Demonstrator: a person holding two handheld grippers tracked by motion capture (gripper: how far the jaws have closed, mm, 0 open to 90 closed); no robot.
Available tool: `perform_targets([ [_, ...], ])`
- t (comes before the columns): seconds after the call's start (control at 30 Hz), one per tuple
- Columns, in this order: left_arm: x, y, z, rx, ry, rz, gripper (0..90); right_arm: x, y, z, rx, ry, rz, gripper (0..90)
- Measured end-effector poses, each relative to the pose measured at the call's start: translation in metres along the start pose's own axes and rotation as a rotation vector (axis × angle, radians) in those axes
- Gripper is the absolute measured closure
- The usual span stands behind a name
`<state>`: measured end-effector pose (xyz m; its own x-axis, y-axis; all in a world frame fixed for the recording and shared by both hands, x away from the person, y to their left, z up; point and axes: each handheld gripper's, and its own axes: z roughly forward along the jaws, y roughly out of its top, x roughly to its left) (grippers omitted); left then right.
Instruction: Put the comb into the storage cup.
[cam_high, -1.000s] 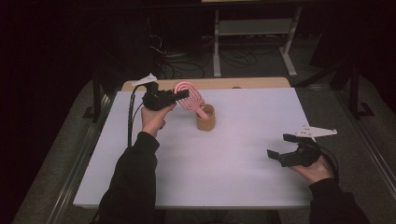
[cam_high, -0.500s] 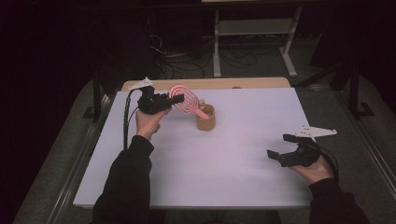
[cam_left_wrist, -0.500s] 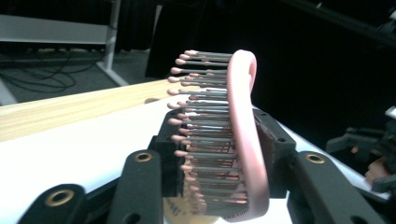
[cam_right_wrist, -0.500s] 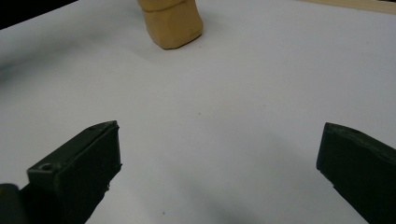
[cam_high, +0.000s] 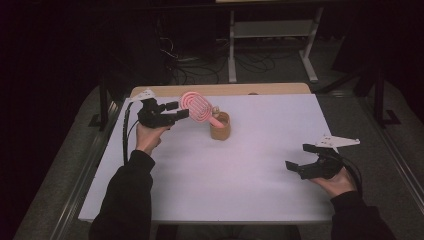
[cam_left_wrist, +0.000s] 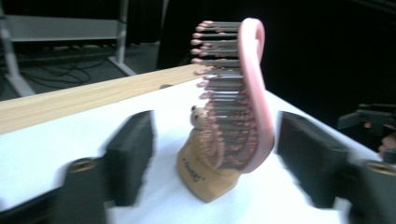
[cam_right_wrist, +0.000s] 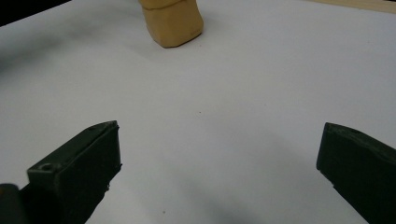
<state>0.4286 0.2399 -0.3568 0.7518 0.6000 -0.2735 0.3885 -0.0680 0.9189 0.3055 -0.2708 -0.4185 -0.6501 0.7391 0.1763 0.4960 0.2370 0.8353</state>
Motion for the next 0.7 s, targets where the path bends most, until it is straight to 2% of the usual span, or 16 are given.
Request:
perform_targets([
  [0.1,0.001,-0.002,-0.006,-0.018,0.006,-0.001,9.9,0.0,0.0,0.0,-0.001,0.0,0.0,0.0],
  [0.2,0.0,-0.003,-0.01,-0.016,0.026,0.007,0.0,0.0,0.0,0.0,0.001,0.001,-0.001,0.0],
  [0.33,0.0,-0.006,-0.016,-0.031,0.033,0.017,0.0,0.0,0.0,0.0,0.0,0.001,0.0,0.0],
  [0.53,0.0,-0.009,-0.025,-0.027,0.053,0.044,0.0,0.0,0.0,0.0,0.004,-0.001,-0.001,0.0],
  [0.7,0.003,-0.015,-0.033,-0.025,0.063,0.039,0.0,-0.001,-0.001,0.0,0.007,-0.003,0.0,0.0],
])
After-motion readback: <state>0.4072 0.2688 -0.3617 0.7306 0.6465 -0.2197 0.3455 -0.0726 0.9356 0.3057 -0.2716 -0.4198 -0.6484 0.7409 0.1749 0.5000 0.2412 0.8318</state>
